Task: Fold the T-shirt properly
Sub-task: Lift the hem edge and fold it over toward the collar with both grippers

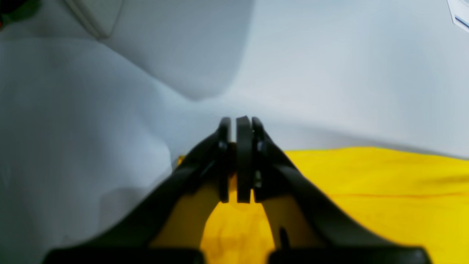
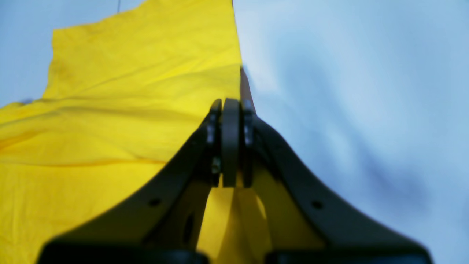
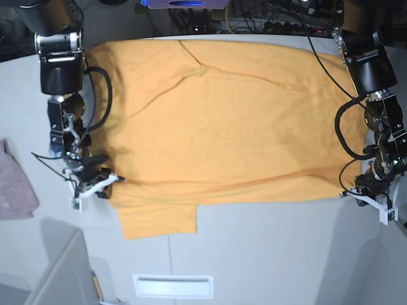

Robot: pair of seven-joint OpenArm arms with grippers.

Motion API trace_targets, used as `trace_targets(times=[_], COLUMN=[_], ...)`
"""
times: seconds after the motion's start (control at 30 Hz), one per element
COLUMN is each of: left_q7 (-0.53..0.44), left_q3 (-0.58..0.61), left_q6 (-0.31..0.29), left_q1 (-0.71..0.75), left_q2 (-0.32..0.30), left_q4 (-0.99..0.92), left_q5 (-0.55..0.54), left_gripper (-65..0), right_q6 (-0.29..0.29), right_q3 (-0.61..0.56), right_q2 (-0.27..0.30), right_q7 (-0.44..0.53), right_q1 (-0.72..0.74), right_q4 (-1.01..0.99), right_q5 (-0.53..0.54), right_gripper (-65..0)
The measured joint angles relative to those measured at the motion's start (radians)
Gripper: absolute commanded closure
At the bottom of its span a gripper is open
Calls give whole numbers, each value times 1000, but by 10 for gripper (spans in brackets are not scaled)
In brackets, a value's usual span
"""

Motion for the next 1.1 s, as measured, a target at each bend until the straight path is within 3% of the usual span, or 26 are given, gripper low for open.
trace_targets(times=[0.17, 0.3, 0.43, 0.53, 0.83, 1.0, 1.1], left_q7=[0, 0, 23, 49, 50, 56, 51], left_q3=[-3, -80, -94, -95, -100, -162, -159], left_q6=[0, 2, 4, 3, -1, 4, 3], left_q1=[0, 18, 63, 103, 225, 306, 314], left_q2=[0, -1, -14, -3, -38, -61, -63], left_q4=[6, 10, 10, 13, 200, 261, 272], left_q5=[0, -33, -185, -235, -244, -229, -241], left_gripper=[0, 0, 0, 0, 0, 0, 0], right_q6=[-1, 0, 0, 0, 0, -4, 0], right_q3=[0, 4, 5, 6, 9, 13, 113], right_q2=[1, 1, 19, 27, 23, 25, 6], right_q7=[-6, -67, -108, -167, -255, -267, -340], right_q1=[-17, -43, -39, -54, -161, -219, -232], right_q4=[32, 134, 149, 174, 331, 423, 453], right_q5=[-1, 3, 3, 2, 6, 8, 19], right_gripper=[0, 0, 0, 0, 0, 0, 0])
